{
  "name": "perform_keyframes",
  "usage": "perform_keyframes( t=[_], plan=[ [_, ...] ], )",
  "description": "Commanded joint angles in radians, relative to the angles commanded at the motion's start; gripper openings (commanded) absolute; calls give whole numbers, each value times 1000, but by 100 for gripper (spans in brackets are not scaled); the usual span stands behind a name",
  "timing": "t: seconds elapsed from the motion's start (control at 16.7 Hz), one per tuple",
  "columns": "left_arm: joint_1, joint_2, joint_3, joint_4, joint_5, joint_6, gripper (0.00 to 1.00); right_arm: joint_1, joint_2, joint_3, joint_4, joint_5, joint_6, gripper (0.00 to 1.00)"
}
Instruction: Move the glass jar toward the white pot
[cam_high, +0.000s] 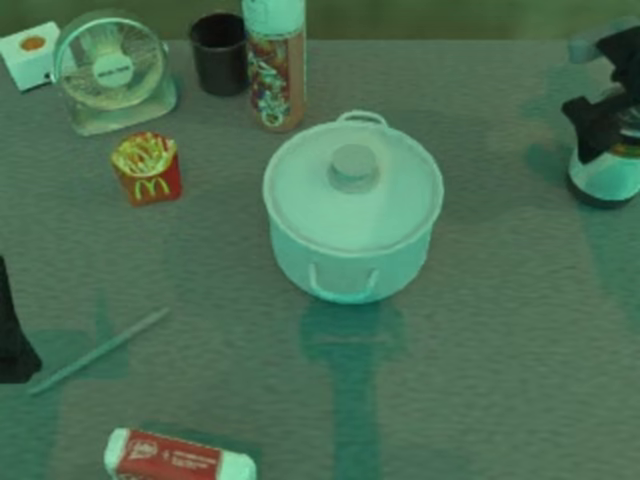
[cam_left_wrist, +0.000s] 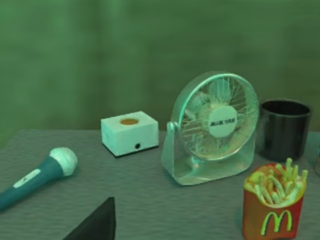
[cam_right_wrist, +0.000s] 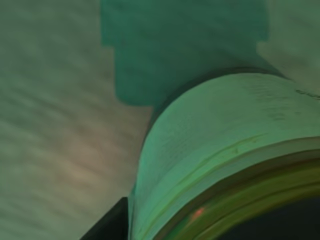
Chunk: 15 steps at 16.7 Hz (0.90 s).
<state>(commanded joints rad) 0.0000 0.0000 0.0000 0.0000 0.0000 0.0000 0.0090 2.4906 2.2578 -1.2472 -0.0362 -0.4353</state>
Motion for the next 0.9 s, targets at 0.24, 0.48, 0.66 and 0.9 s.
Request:
perform_keyframes(
  t=[0.24, 0.48, 0.66, 0.9],
  plan=[
    [0, 0, 0, 0, 0, 0, 100, 0, 0, 0, 0, 0, 0, 0],
    [0, 0, 0, 0, 0, 0, 100, -1, -39, -38, -6, -1, 3, 0],
    [0, 0, 0, 0, 0, 0, 100, 3, -171, -147, -25, -3, 4, 0],
    [0, 0, 0, 0, 0, 0, 100, 11, -396, -319, -60, -4, 5, 0]
  ],
)
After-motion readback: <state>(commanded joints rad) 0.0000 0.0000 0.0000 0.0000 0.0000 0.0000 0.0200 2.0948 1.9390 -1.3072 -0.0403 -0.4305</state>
